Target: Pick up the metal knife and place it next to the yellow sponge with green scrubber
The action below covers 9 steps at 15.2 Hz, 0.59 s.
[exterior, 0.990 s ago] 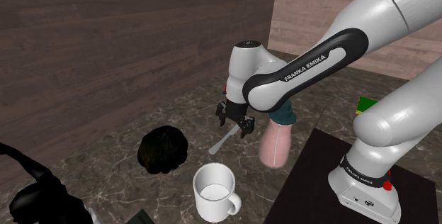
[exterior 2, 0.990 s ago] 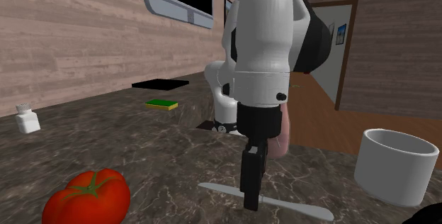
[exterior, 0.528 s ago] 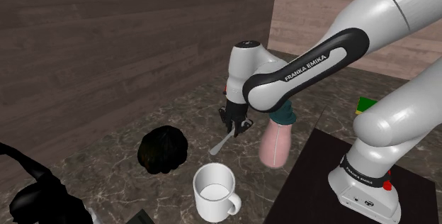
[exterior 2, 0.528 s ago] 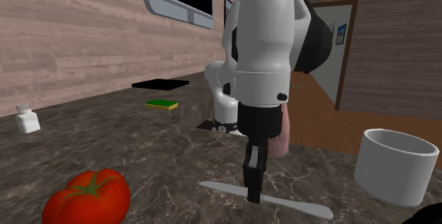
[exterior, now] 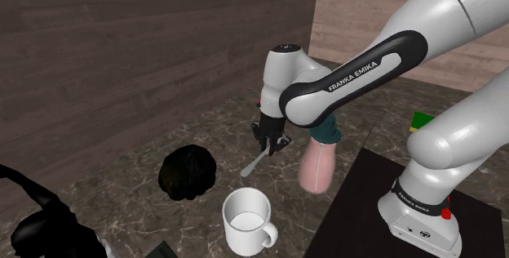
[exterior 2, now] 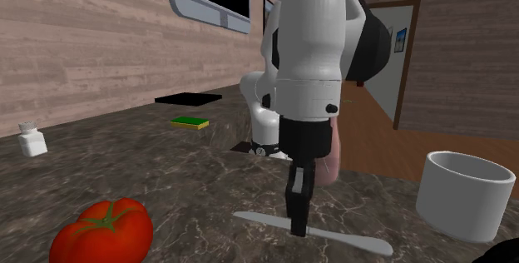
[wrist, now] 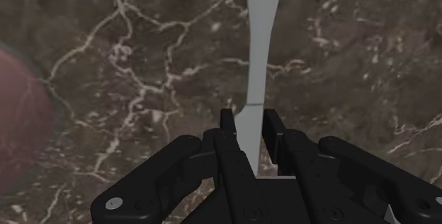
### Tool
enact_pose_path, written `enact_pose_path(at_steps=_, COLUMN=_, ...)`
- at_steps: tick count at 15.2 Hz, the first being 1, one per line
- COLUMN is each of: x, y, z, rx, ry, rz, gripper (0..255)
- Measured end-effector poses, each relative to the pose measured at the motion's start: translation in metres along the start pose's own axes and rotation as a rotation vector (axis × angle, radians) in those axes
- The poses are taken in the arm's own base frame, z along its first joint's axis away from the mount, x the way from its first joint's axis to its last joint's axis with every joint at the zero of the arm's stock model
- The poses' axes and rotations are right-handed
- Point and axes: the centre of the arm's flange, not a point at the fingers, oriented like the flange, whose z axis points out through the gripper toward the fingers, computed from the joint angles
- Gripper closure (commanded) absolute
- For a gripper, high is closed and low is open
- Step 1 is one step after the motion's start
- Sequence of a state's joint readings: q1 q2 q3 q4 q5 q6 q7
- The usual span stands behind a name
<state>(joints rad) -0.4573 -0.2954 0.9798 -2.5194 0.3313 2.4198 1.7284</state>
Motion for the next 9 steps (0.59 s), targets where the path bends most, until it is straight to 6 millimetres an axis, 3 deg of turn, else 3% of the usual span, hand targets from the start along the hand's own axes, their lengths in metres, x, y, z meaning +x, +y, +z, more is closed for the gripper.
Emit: enact_pose_path(at_steps=9, x=0.001, y=-0.006, z=-0.045, rx=0.001, ry=0.000, rz=0.000, gripper=255)
